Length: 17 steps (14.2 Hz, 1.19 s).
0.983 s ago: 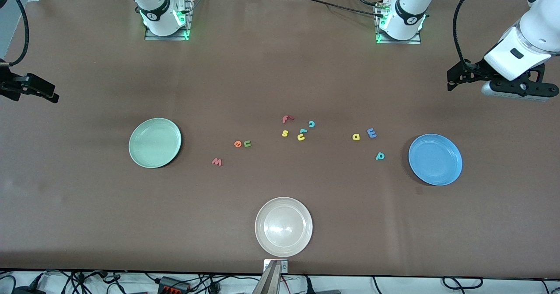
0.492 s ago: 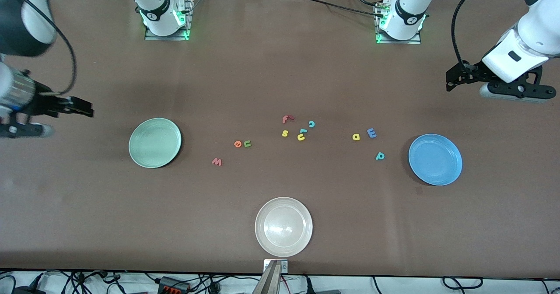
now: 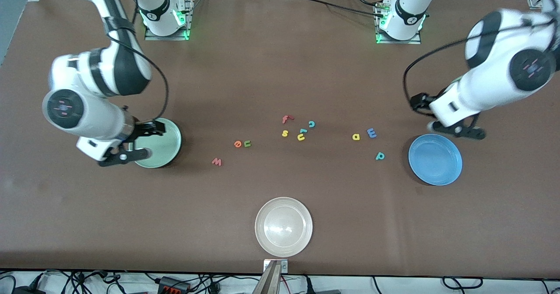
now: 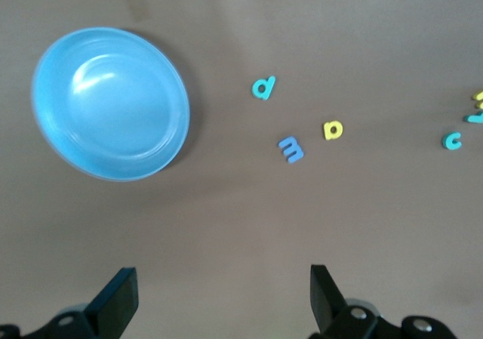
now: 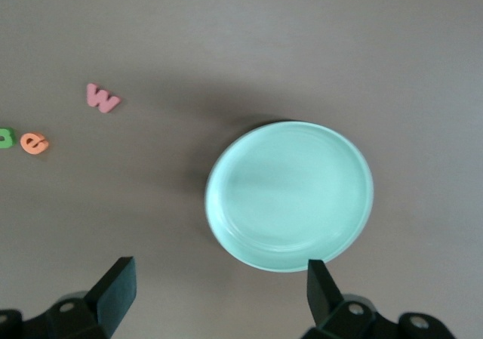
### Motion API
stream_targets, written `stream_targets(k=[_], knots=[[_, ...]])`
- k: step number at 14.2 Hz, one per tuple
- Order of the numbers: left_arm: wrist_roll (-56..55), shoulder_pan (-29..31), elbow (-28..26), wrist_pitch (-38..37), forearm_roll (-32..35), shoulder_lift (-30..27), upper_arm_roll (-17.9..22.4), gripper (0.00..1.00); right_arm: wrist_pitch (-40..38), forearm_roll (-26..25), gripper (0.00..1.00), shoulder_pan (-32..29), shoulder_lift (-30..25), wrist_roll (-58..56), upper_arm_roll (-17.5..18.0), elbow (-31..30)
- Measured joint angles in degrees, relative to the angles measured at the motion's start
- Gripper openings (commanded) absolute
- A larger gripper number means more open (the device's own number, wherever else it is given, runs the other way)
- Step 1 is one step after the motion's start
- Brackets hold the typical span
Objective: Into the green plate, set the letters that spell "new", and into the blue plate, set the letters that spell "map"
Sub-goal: 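Reach the right gripper to pink w while the left gripper reaches teal d, then grasp pink w with the right gripper while the left gripper grasps teal d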
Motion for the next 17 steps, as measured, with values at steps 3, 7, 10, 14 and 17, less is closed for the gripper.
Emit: stream_targets(k=[3, 7, 10, 14, 17], knots=[[-1.04, -0.05, 4.54, 3.84, -0.78, 8.16, 0.06, 1.00, 2.06, 0.55, 1.00, 0.65, 4.00, -1.76, 1.02, -0.01], [-2.16, -0.17, 5.81, 9.41, -1.02, 15.17, 0.05, 1.00, 10.61, 1.00, 1.00, 1.56, 9.80, -7.35, 2.51, -0.02], [-0.03, -1.84, 2.77, 17.11, -1.02, 18.70, -0.15, 1.00, 16.34, 1.00, 1.00, 3.83, 13.39, -13.69, 2.61, 0.87], [8.50, -3.77, -4.28, 31.27, 2.02, 20.82, -0.19, 1.00, 16.69, 1.04, 0.79, 5.10, 15.19, -22.06, 3.32, 2.10], [11.03, -3.71, -7.27, 37.24, 2.94, 22.02, -0.07, 0.76, 17.95, 1.05, 0.60, 5.13, 17.78, -29.39, 4.10, 3.02]])
